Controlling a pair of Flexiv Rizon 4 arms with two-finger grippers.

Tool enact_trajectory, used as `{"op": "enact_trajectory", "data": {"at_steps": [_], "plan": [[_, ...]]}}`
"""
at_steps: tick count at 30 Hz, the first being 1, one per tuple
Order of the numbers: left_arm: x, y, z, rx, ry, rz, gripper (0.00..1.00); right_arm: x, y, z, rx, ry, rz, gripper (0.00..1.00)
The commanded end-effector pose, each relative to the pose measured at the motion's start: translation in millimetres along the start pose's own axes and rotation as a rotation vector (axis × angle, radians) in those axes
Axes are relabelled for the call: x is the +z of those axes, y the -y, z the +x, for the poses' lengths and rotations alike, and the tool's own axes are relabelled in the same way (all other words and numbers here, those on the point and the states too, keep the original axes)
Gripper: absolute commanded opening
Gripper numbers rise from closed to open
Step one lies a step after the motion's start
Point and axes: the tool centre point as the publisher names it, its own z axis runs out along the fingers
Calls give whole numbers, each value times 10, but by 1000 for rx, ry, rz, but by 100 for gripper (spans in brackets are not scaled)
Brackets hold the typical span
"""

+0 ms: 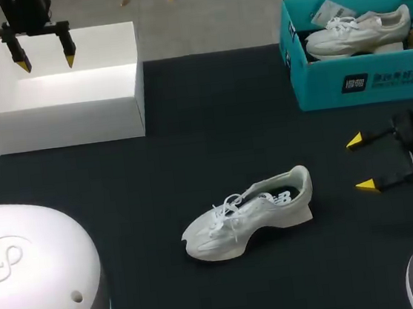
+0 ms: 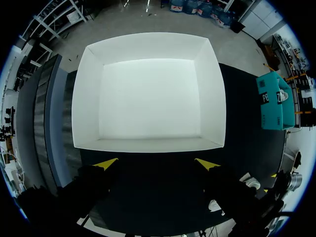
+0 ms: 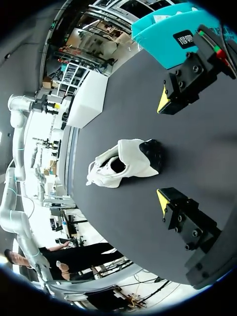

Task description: Take the shoe out of the shoebox, open the shoe tongue, remove and reinsert the insole, then place the shoe into the shoebox

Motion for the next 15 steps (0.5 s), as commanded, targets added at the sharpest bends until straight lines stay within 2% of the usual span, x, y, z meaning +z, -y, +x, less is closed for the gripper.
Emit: {"op": "enact_trajectory", "data": {"at_steps": [1, 2, 5, 10, 15], "plan": [[-3, -2, -1, 0, 0, 0, 100, 118, 79, -12, -5, -28, -37, 100], [-3, -2, -1, 0, 0, 0, 100, 178, 109, -5, -8, -42, -76, 100], [-3, -2, -1, 0, 0, 0, 100, 327, 146, 14, -39, -102, -118, 100], [-3, -2, -1, 0, 0, 0, 100, 577, 228, 41, -38, -155, -127, 100], [-3, -2, -1, 0, 0, 0, 100, 800, 220, 28, -49, -197, -130, 100]]}}
